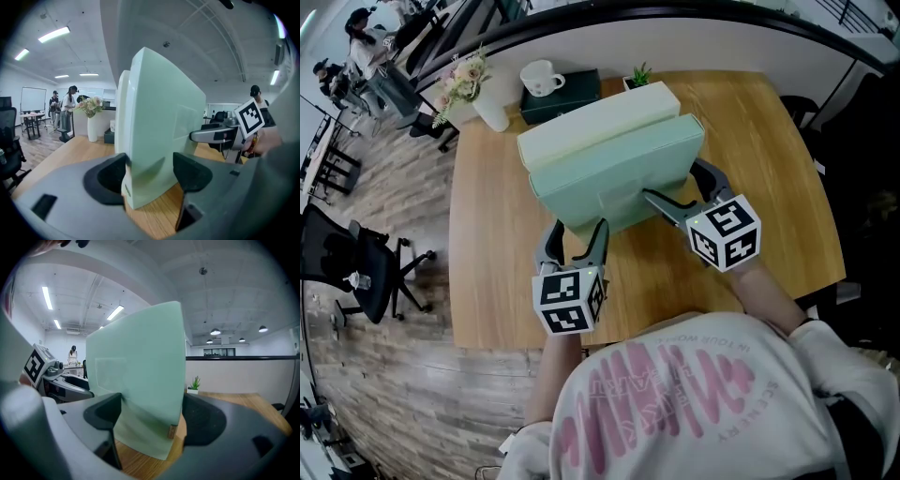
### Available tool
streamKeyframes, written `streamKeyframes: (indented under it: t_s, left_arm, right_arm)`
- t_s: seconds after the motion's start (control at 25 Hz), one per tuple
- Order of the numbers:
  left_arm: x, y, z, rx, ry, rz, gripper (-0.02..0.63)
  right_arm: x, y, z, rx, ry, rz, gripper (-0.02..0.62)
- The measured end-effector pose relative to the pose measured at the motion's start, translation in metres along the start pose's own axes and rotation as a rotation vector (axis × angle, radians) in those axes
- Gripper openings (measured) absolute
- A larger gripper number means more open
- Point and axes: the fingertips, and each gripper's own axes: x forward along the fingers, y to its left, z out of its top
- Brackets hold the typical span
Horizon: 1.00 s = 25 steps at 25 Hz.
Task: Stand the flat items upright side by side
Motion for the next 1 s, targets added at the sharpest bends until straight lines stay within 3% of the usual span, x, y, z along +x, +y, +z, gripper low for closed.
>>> streamKeyframes:
  t_s: [1.0]
  left_arm:
    - [0.0081, 0.0079, 0.0015, -0.030, -0.023, 0.018, 0.275]
  right_arm:
    - [0.0051, -0.0093, -0.0040, 0.020, 0.006, 0.022, 0.405]
